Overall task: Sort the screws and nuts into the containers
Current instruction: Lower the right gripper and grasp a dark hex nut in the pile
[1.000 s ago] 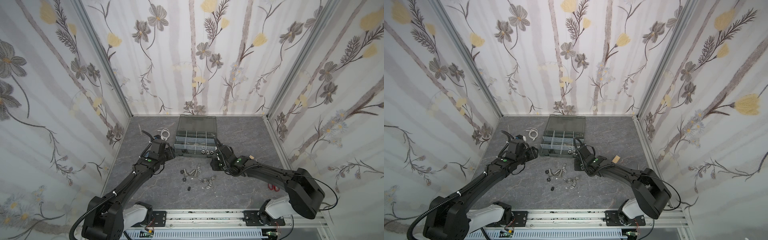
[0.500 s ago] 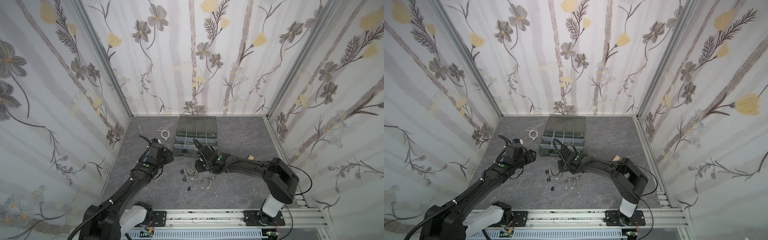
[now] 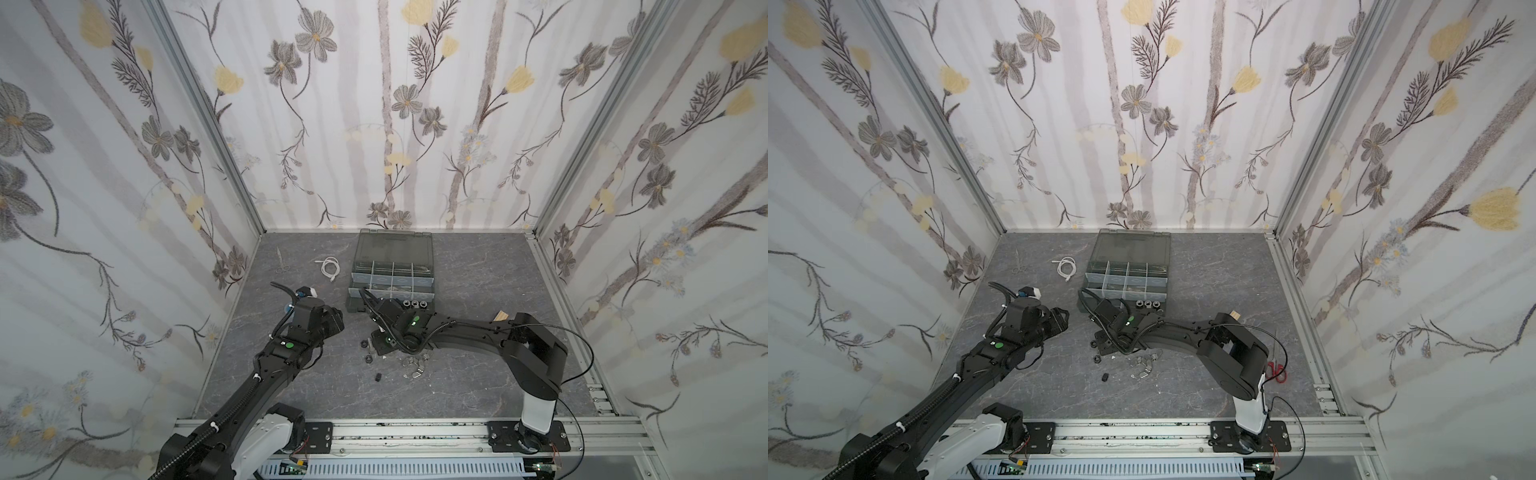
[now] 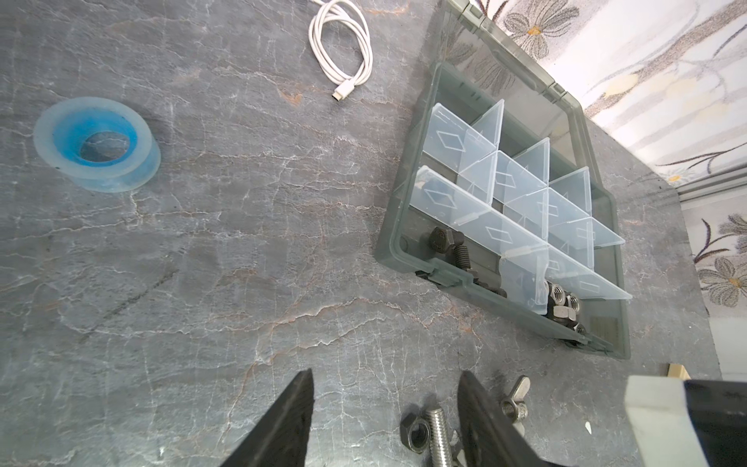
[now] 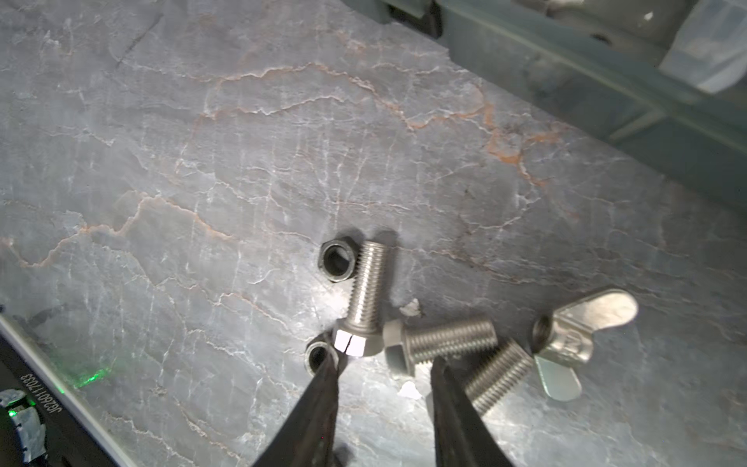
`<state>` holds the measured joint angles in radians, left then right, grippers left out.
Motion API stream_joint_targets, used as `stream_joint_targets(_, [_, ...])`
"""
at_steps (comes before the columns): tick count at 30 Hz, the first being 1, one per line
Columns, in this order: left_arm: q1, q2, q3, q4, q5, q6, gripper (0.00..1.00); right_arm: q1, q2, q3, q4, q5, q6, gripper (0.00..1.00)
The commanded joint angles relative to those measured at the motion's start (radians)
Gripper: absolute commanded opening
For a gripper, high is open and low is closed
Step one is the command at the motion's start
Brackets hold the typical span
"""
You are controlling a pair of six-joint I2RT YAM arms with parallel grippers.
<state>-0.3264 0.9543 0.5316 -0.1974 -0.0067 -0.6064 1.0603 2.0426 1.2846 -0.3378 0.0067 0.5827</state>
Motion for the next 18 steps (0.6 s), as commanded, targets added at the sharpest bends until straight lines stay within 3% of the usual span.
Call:
stream_joint_targets(1, [0.003,-0.003,-0.004,0.017,-0.018,-0.014,0.59,0.013,0.021,0.03,0.003,0.0,-0.009,0.4])
stream_joint_targets(18, [0.008,-0.026,-0.022,0.016,-0.009,-0.023,0.6,0.044,0.189,0.222,-0.069,-0.001,-0.034,0.39])
